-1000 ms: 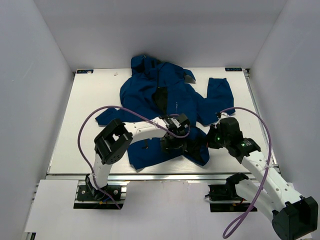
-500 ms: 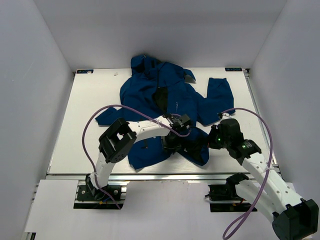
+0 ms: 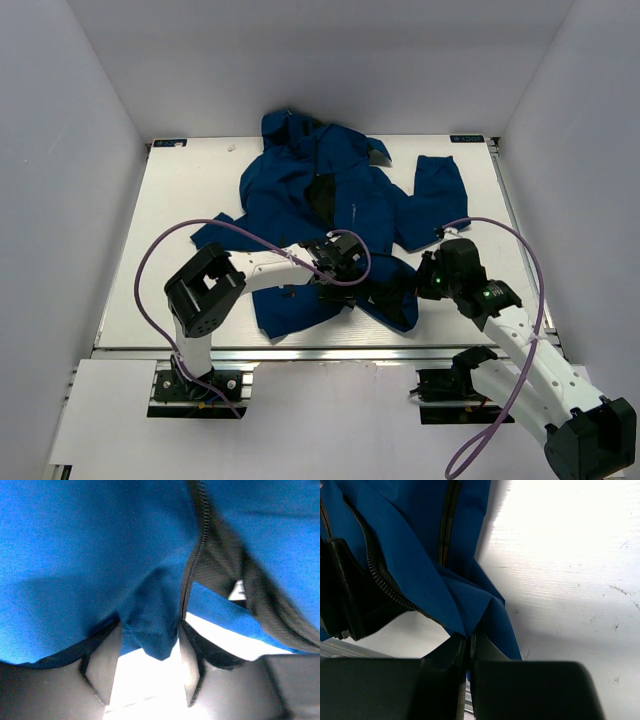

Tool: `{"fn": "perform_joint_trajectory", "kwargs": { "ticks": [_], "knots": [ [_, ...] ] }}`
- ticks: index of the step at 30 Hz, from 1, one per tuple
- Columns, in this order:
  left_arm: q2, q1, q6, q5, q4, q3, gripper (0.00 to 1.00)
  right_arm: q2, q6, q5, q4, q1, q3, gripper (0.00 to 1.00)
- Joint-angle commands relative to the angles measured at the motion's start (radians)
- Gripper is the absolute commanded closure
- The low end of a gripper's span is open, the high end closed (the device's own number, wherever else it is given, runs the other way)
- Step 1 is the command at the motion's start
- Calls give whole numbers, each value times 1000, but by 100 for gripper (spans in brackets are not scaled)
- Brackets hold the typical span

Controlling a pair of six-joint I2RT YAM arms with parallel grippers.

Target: Zip up the jacket

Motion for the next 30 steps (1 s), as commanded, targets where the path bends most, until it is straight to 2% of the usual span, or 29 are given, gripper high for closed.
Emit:
{"fn": "perform_joint_trajectory", "kwargs": {
  "ticks": [1, 4, 5, 7, 9, 10, 13, 14, 19, 22, 26, 27, 30],
  "knots": [
    [33, 3, 48, 22, 61, -25, 38, -7, -16, -3, 19, -6, -18, 100],
    [38, 3, 48, 25, 55, -16, 36, -3, -15, -8, 22, -6, -21, 100],
    [39, 3, 47, 27, 58, -15, 41, -1, -16, -9, 23, -6, -23, 100],
    [45, 3, 44, 24, 54, -8, 58, 4, -18, -9, 25, -6, -24, 100],
    [56, 3, 37, 28, 50, -1, 66, 10, -19, -12, 26, -6, -24, 100],
    [71, 3, 37, 30, 46, 2, 75, 13, -21, -14, 29, -6, -24, 100],
    [90, 3, 37, 34, 32, 24, 91, 22, -26, -20, 34, -6, -24, 100],
    [90, 3, 39, 34, 34, 27, 100, 24, -32, -26, 34, -6, -28, 100],
    [42, 3, 77, 42, 72, 2, 100, 16, -46, -87, 68, -6, -46, 100],
    [-77, 3, 105, 41, 135, -66, 100, -16, -73, -188, 127, -6, -54, 100],
    [-324, 3, 134, 81, 270, -226, 100, -73, -90, -319, 232, -6, -67, 100],
    [-426, 3, 137, 79, 315, -257, 100, -79, -78, -340, 250, -4, -72, 100],
    [-600, 3, 152, 58, 356, -353, 100, -81, -49, -434, 357, -6, -69, 100]
  ]
}}
